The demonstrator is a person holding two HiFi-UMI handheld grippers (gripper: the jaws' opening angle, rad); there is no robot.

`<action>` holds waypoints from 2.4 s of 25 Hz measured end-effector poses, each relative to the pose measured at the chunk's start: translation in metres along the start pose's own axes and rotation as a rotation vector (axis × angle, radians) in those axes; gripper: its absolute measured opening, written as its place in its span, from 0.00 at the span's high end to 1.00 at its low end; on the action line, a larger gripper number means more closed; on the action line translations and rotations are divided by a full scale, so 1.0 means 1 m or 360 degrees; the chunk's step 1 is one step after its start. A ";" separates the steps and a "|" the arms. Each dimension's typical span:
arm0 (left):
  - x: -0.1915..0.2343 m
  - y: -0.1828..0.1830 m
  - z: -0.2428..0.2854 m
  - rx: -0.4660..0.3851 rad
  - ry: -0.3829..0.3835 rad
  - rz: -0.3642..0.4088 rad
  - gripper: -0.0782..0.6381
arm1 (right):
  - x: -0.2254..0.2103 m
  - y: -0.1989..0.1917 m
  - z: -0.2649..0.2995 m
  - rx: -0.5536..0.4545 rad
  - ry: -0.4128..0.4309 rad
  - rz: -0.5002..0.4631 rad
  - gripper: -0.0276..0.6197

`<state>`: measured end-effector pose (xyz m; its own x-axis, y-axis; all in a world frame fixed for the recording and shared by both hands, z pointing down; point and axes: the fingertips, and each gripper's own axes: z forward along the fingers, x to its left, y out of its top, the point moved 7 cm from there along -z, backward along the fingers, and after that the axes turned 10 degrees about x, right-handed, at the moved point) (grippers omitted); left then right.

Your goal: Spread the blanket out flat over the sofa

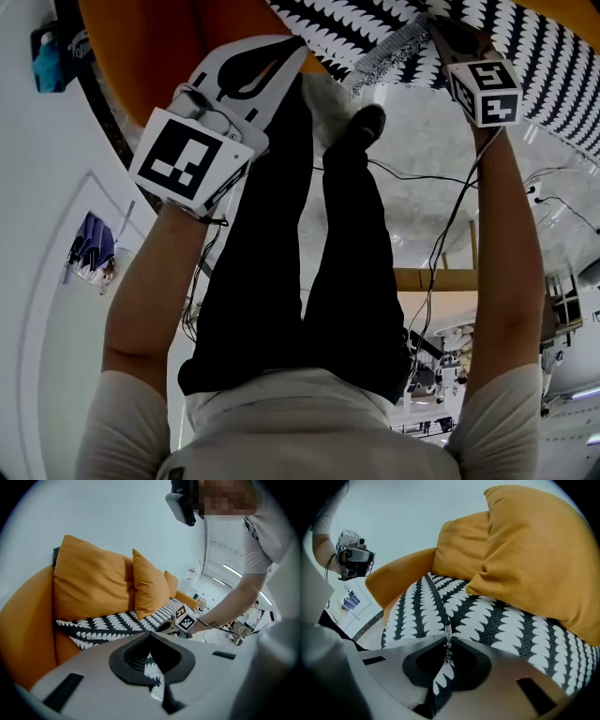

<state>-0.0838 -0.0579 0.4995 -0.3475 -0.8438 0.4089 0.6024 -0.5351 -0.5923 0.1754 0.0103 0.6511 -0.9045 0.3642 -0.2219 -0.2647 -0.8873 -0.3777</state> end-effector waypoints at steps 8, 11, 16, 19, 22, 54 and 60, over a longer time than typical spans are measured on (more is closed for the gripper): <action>-0.020 -0.003 -0.018 -0.0053 0.0076 -0.0067 0.88 | 0.036 0.010 -0.040 -0.0076 -0.0074 -0.0077 0.90; -0.034 -0.004 -0.040 -0.0109 0.0123 -0.0111 0.88 | 0.078 0.016 -0.069 -0.0093 -0.0022 -0.0220 0.90; -0.060 0.006 -0.096 -0.0196 0.0215 -0.0180 0.88 | 0.162 0.040 -0.116 -0.0133 0.0092 -0.0479 0.90; -0.076 0.012 -0.090 -0.0185 0.0274 -0.0235 0.88 | 0.183 0.031 -0.121 -0.0144 0.0208 -0.0599 0.90; -0.089 0.019 -0.068 -0.0190 0.0342 -0.0241 0.88 | 0.186 0.014 -0.114 -0.0120 0.0327 -0.0683 0.90; -0.063 -0.020 -0.103 -0.0289 0.0439 -0.0437 0.88 | 0.265 0.025 0.067 0.0451 0.0486 -0.0818 0.88; -0.125 0.026 -0.111 -0.0300 0.0460 -0.0247 0.88 | 0.244 0.012 -0.040 0.0288 0.0490 -0.0668 0.82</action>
<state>-0.1040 0.0291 0.3557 -0.6292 -0.7142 0.3068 0.3931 -0.6329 -0.6670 -0.0351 0.0999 0.5562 -0.5765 0.7389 -0.3487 -0.6593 -0.6728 -0.3357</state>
